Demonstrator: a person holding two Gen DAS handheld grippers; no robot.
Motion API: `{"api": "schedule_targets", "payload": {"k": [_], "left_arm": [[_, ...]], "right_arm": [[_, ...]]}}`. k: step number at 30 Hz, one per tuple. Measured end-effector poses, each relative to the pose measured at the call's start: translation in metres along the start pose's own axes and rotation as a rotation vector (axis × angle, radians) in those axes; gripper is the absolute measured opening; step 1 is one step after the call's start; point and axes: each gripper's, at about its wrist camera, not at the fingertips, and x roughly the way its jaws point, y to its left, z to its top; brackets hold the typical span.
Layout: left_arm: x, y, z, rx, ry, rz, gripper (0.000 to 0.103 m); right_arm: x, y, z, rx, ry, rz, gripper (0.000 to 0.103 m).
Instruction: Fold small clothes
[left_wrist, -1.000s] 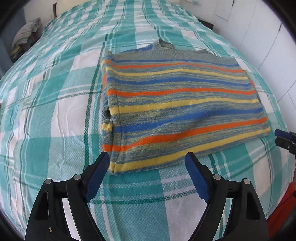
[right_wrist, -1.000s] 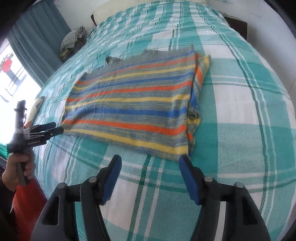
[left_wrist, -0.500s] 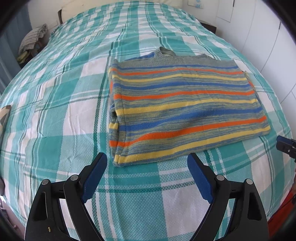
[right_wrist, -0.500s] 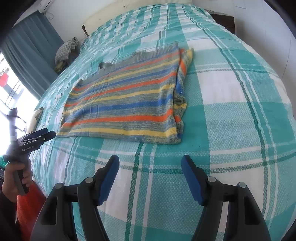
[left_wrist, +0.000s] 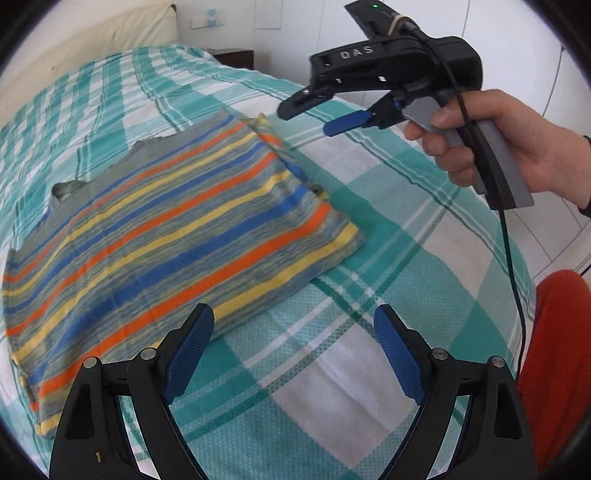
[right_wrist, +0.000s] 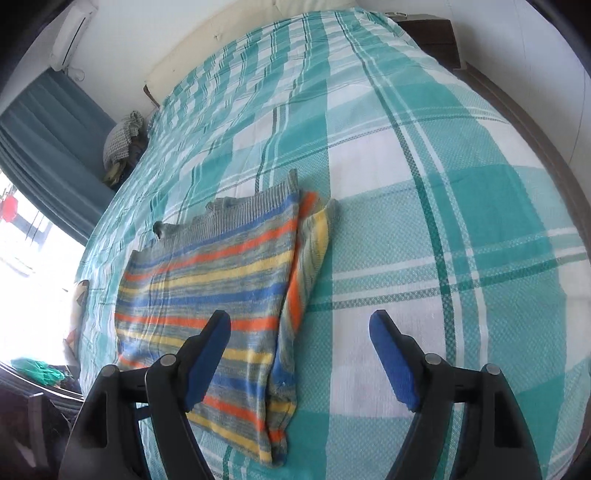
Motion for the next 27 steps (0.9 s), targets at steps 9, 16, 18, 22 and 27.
{"api": "schedule_targets", "payload": {"k": [9,16,18,22,27], "left_arm": [[0.06,-0.004,0.036,-0.024,-0.019,0.014,0.01],[-0.043,0.076,0.006,-0.37,-0.23,-0.08,0.009],[-0.078,0.107,-0.016,-0.466,-0.28,-0.067,0.009],[-0.123,0.171,-0.072,-0.662,-0.308,0.008,0.009],[-0.111,0.229,-0.128,-0.844,-0.186,0.114,0.021]], "right_arm": [[0.079,0.016,0.049,-0.029,0.126,-0.003,0.01],[0.051,0.108,0.064,-0.169,0.057,0.088,0.01],[0.056,0.152,0.068,-0.214,0.058,0.14,0.01],[0.102,0.239,0.061,-0.318,0.102,0.195,0.01],[0.189,0.308,0.031,-0.356,0.165,0.229,0.03]]}}
